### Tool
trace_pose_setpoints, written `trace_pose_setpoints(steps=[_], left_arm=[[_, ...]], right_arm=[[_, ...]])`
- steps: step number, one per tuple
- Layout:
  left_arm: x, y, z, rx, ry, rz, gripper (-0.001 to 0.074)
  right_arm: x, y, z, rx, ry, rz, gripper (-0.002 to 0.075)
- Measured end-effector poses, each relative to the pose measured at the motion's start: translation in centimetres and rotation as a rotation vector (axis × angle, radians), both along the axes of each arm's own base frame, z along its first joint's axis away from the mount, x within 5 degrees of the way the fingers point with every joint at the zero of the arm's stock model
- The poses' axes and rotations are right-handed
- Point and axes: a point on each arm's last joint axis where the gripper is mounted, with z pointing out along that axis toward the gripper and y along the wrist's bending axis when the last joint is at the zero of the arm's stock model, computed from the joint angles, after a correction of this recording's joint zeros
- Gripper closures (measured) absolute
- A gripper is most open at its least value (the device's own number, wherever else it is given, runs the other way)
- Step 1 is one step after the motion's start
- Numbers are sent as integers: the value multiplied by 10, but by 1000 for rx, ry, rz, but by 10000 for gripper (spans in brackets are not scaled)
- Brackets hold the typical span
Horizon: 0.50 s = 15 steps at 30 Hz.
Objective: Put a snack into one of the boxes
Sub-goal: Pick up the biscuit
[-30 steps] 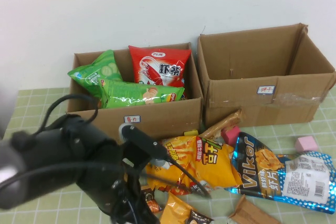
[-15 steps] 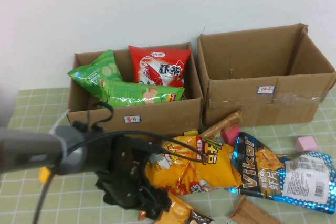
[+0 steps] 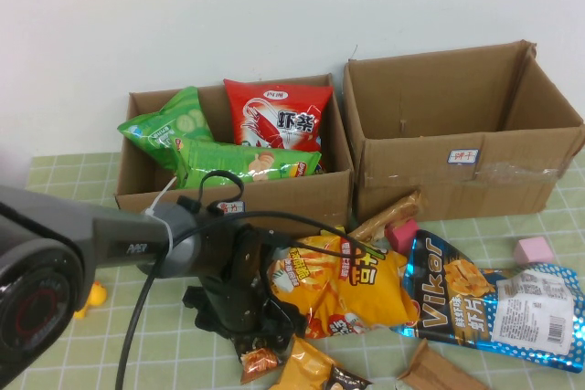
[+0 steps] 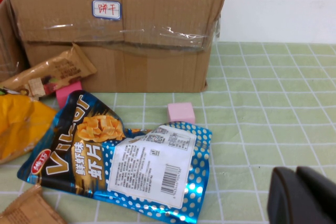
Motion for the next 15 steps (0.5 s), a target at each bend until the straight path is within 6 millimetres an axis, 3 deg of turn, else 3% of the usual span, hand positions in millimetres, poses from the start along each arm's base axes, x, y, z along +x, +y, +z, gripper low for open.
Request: trace_pose_setpoints(steps=[8, 15], left_arm=[[-1, 3, -1, 22, 22, 43, 160], [-6, 6, -12, 62, 88, 46, 160]], right_arm=[[0, 0, 0, 0, 0, 0, 728], [0, 0, 0, 0, 0, 0, 728]])
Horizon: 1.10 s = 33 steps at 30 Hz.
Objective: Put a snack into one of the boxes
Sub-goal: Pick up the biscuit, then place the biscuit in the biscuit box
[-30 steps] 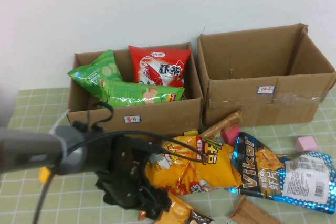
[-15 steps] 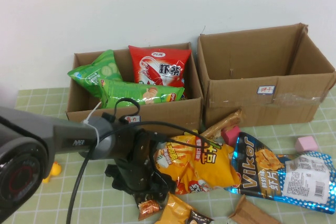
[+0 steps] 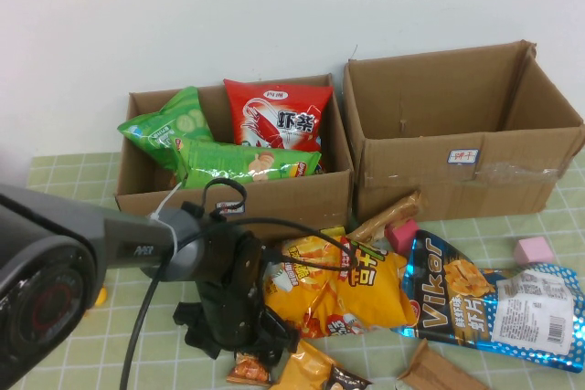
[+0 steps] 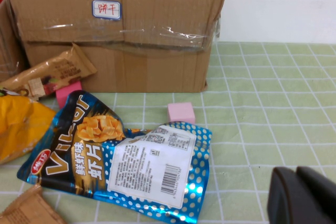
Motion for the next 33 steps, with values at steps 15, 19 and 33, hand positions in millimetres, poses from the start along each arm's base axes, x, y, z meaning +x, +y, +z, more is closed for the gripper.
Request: trace_pose_setpoints(steps=[15, 19, 33], left_arm=[[1, 0, -10, -4, 5, -1, 419], [1, -1, -7, -6, -2, -41, 538], [15, -4, 154, -121, -417, -207, 595]], right_arm=[[0, 0, 0, 0, 0, 0, 728], [0, 0, 0, 0, 0, 0, 728], [0, 0, 0, 0, 0, 0, 728]])
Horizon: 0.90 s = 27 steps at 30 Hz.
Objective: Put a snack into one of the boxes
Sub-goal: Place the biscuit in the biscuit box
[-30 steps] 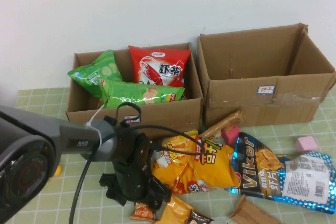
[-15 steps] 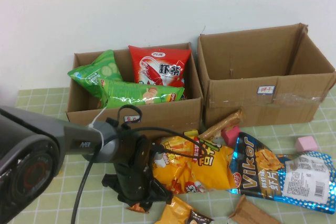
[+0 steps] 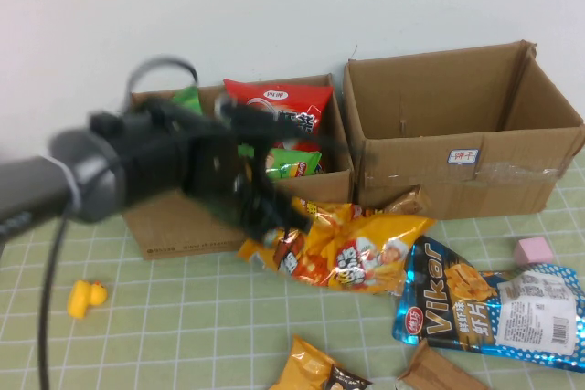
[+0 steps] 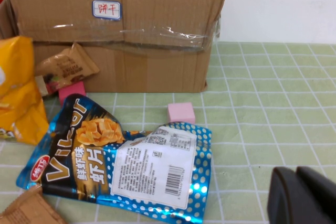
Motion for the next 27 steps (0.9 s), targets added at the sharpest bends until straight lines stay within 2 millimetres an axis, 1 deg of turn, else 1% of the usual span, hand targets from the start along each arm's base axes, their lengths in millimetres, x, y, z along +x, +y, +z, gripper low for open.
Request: trace_pose_setpoints(steps=[2, 5, 7, 9, 12, 17, 24, 27], left_arm=[[4, -5, 30, -53, -99, -29, 595], [10, -17, 61, -118, -221, -83, 595], [13, -27, 73, -159, -280, -114, 595], [18, -36, 80, -202, -316, -126, 595], [30, -46, 78, -242, -342, -133, 596], [55, -66, 62, -268, -346, -151, 597], [89, -91, 52, -319, -378, -171, 598], [101, -102, 42, -352, -371, -179, 598]], right_arm=[[0, 0, 0, 0, 0, 0, 728], [0, 0, 0, 0, 0, 0, 728], [0, 0, 0, 0, 0, 0, 728], [0, 0, 0, 0, 0, 0, 728], [0, 0, 0, 0, 0, 0, 728], [0, 0, 0, 0, 0, 0, 728], [0, 0, 0, 0, 0, 0, 728], [0, 0, 0, 0, 0, 0, 728]])
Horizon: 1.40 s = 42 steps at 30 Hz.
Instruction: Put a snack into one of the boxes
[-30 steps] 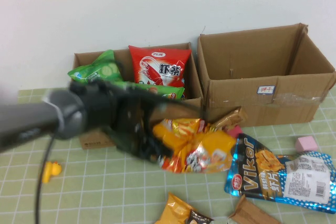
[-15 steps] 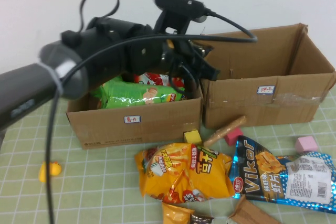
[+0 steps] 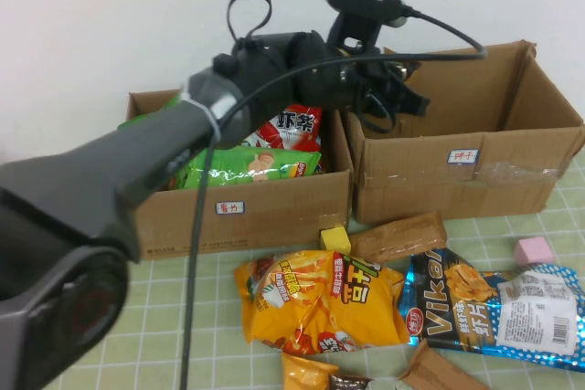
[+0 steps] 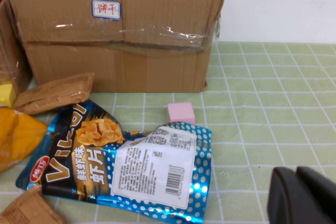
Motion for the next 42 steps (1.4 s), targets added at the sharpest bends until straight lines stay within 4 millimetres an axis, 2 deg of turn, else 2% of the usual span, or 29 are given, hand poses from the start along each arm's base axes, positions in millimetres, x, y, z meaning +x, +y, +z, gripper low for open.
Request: trace_pose_setpoints(steps=[7, 9, 11, 15, 17, 18, 20, 22, 25, 27, 29, 32, 33, 36, 39, 42], left_arm=[[23, -19, -20, -44, -10, -25, 598], [28, -22, -29, -40, -4, -30, 571], [31, -24, -39, -29, 0, -34, 484], [32, -25, -46, -16, 12, -42, 223], [31, -25, -45, -10, 19, -48, 147], [30, -23, -42, -4, 22, -53, 137], [27, -18, -31, 21, 39, -73, 162], [21, -9, -14, 77, 39, -98, 255], [9, 7, 24, 183, -3, -131, 514], [-4, 18, 55, 254, -53, -160, 639], [-17, 28, 82, 314, -99, -199, 691], [-43, 42, 122, 355, -137, -239, 721], [-59, 50, 136, 365, -137, -252, 729], [-84, 65, 143, 377, -112, -259, 731], [-112, 81, 137, 367, -80, -260, 734], [-143, 98, 118, 327, -51, -246, 735]], right_arm=[[0, 0, 0, 0, 0, 0, 728], [0, 0, 0, 0, 0, 0, 728], [0, 0, 0, 0, 0, 0, 728], [0, 0, 0, 0, 0, 0, 728], [0, 0, 0, 0, 0, 0, 728], [0, 0, 0, 0, 0, 0, 728], [0, 0, 0, 0, 0, 0, 728], [0, 0, 0, 0, 0, 0, 728], [0, 0, 0, 0, 0, 0, 728], [0, 0, 0, 0, 0, 0, 728], [0, 0, 0, 0, 0, 0, 728], [0, 0, 0, 0, 0, 0, 728], [0, 0, 0, 0, 0, 0, 728], [0, 0, 0, 0, 0, 0, 728], [0, 0, 0, 0, 0, 0, 728], [0, 0, 0, 0, 0, 0, 728]])
